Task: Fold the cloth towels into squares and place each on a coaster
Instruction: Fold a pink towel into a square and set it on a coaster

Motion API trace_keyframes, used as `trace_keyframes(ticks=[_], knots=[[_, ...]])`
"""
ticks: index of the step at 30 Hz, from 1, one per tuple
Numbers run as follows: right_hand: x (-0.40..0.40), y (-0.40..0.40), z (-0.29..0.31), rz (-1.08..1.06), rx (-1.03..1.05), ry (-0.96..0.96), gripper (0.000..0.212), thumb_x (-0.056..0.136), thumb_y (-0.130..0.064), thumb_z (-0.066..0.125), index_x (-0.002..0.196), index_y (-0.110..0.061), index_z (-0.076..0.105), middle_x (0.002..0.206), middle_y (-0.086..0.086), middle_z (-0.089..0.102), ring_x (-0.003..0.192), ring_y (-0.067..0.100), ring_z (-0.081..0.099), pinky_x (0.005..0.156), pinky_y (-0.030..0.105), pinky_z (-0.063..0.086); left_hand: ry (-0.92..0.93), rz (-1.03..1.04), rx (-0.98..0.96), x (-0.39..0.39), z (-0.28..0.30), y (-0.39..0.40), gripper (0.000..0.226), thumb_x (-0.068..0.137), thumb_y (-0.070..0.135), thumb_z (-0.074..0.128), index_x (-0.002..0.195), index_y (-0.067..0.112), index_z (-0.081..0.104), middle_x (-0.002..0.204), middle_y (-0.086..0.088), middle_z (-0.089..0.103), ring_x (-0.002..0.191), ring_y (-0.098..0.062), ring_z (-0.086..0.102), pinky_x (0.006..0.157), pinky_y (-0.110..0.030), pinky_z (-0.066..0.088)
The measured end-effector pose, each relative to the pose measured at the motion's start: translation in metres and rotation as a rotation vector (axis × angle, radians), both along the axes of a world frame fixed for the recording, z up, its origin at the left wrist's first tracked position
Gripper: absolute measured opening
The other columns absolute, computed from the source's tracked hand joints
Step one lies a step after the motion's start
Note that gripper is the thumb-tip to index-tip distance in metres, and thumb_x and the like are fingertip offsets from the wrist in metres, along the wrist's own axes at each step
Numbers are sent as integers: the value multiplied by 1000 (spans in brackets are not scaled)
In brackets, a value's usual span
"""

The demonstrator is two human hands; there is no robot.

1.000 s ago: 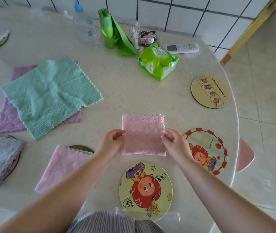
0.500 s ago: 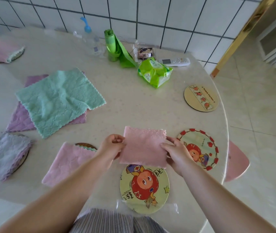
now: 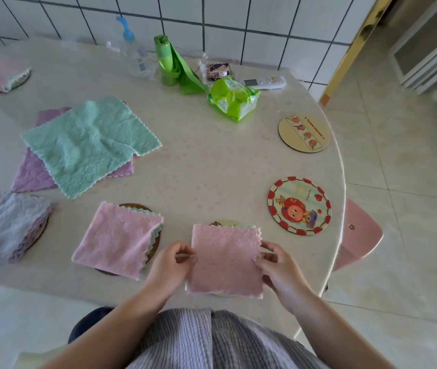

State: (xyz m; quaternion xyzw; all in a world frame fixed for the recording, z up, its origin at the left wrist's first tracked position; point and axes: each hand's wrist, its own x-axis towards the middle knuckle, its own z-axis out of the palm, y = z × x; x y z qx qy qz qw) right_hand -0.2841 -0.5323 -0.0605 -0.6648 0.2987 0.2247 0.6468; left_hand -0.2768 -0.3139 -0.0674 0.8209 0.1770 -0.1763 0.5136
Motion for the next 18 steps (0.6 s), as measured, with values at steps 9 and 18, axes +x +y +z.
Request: trace_keyframes(ticks=[9,18], knots=[[-2,9,-1,60,-182,-78,35,87,-11,59,119,-25,52,94,5,65,93,28,64,86,49,52,-34,-23,33,7,-2,5,8,87,9,60,85,16,63,89,6,67,87,-8,62,77,-30,48],[-17,11,-5,413,-766,-404,48,85,-12,59,130,-22,47,123,-5,47,109,10,48,86,18,39,-392,-469,419,-6,-13,8,40,86,17,58,126,21,52,138,4,39,127,-14,38,103,-31,34]])
